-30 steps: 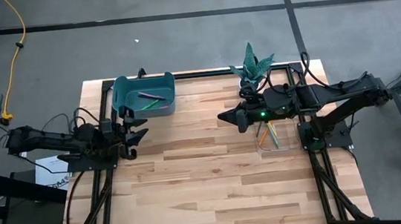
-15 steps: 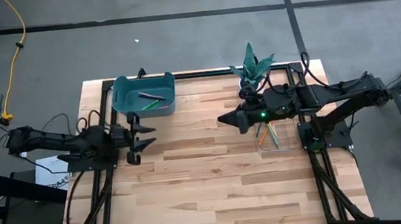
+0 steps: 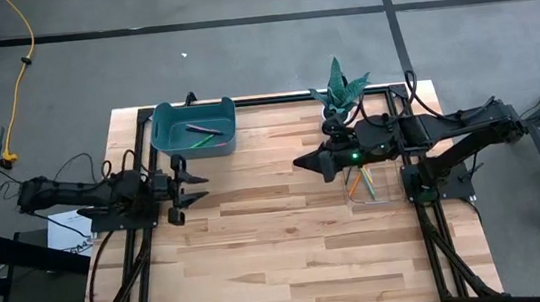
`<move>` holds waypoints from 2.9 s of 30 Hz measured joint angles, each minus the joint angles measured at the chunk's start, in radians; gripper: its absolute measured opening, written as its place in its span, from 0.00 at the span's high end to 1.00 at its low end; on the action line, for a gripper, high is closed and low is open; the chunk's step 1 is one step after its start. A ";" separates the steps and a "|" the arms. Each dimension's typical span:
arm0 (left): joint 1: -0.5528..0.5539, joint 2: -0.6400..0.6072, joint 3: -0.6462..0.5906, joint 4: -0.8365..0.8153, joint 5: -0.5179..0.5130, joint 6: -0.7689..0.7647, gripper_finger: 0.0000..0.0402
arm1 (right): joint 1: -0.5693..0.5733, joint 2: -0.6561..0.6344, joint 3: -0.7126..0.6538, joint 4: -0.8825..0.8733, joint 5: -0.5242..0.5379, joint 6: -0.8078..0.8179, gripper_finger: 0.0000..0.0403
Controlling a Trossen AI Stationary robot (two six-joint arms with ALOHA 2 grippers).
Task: Sort pens & pencils
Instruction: Return to Home Position
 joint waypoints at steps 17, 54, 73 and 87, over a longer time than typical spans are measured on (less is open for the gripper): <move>0.000 -0.039 0.000 -0.212 0.073 -0.050 0.64 | 0.007 -0.006 0.000 -0.011 -0.083 -0.008 0.95; 0.000 -0.075 0.001 -0.281 0.108 -0.209 0.64 | 0.235 -0.931 -0.831 0.608 -0.246 -0.756 0.95; 0.000 -0.075 0.001 -0.280 0.108 -0.208 0.64 | 0.203 -1.262 -1.101 0.554 -0.307 -0.916 0.95; 0.000 -0.075 0.001 -0.280 0.107 -0.208 0.64 | 0.037 -1.264 -1.101 0.403 -0.322 -0.952 0.95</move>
